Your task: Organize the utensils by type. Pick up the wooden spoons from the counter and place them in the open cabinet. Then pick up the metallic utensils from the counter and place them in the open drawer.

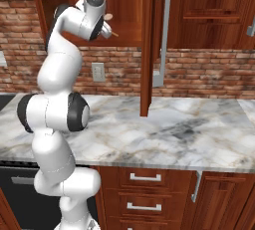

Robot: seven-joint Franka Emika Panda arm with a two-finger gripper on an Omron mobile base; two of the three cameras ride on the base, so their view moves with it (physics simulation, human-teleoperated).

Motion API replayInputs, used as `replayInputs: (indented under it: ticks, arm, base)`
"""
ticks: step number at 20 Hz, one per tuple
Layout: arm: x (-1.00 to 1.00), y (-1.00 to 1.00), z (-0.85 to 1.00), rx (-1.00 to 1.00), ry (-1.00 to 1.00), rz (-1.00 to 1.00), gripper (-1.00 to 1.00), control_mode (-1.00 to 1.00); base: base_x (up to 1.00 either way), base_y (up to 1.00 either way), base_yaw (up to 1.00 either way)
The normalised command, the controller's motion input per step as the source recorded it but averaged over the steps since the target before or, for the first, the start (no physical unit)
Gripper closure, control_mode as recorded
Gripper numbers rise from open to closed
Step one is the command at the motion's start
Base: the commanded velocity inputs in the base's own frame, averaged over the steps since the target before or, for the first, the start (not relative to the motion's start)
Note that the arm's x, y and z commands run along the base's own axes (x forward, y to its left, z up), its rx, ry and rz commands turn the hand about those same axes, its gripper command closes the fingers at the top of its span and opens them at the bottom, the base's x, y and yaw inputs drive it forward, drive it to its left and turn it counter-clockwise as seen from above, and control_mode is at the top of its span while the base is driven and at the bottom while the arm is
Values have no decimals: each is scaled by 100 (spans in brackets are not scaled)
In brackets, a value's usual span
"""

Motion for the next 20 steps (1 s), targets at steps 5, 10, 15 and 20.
replayInputs:
  ticks: [5, 10, 15, 20]
  arm:
    - [31, 0, -3, 0, -5, 0, 100, -100]
    - [19, 0, -2, 0, -7, 0, -100, -100]
    - [0, 0, 0, 0, -11, 0, -100, -100]
    - [0, 0, 0, 0, -14, 0, -100, -100]
  base:
    - [0, 0, 0]
    - [0, 0, 0]
    - [0, 0, 0]
    - [0, 0, 0]
